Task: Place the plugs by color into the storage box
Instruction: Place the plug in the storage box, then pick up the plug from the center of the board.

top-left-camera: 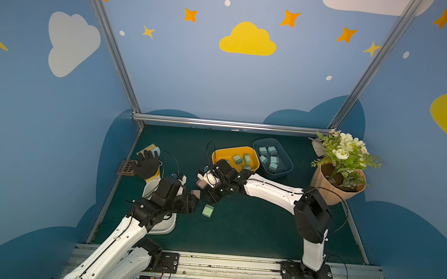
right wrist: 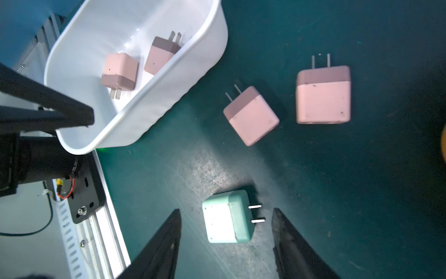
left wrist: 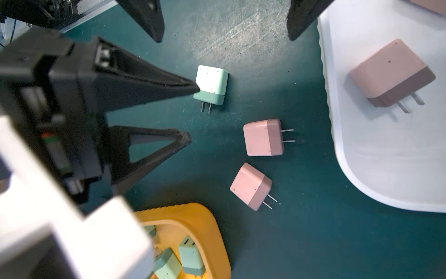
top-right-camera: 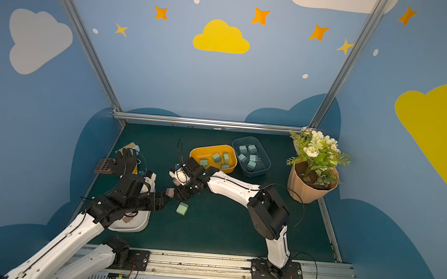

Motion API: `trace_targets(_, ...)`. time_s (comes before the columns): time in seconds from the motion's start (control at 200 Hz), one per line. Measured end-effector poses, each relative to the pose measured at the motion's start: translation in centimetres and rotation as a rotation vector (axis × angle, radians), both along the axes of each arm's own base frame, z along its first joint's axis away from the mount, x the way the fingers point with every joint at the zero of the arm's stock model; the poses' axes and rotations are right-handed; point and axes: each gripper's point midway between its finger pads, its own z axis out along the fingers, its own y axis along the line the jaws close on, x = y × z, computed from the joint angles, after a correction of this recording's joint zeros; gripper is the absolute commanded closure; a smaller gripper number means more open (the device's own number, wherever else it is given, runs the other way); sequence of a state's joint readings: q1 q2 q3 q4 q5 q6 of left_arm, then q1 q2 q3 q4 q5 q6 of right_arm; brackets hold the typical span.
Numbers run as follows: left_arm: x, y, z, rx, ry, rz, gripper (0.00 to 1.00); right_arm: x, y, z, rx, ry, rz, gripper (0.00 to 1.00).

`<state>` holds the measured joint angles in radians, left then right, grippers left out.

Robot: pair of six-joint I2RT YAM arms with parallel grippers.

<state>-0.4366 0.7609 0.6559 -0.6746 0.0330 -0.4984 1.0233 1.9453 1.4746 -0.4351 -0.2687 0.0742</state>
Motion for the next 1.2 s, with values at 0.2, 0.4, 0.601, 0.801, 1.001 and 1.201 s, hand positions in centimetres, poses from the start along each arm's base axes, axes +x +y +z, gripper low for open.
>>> trace_targets(0.2, -0.2, 0.1, 0.2, 0.008, -0.024, 0.003, 0.2, -2.2, 0.3, -1.6, -0.027, -0.027, 0.037, 0.36)
trace_targets(0.4, -0.8, -0.1, 0.1, 0.031, -0.029, -0.011, 0.2, -1.9, 0.2, -2.0, -0.042, -0.062, 0.019, 0.34)
trace_targets(0.601, -1.0, 0.0, 0.1, 0.05, -0.034, -0.008, 0.2, -1.2, -0.2, -3.3, -0.084, -0.086, 0.001, 0.36)
trace_targets(0.801, -0.9, 0.2, 0.0, 0.061, -0.036, -0.001, 0.2, -1.3, -0.6, -5.0, -0.133, -0.085, 0.01, 0.36)
trace_targets(1.001, -0.9, 0.1, -0.1, 0.062, -0.036, -0.005, 0.21, -1.7, -0.8, -5.9, -0.164, -0.09, 0.025, 0.39)
trace_targets(1.201, -1.5, -0.3, -0.6, 0.055, 0.002, -0.013, 0.21, -2.1, -0.9, -6.5, -0.194, -0.111, 0.054, 0.4)
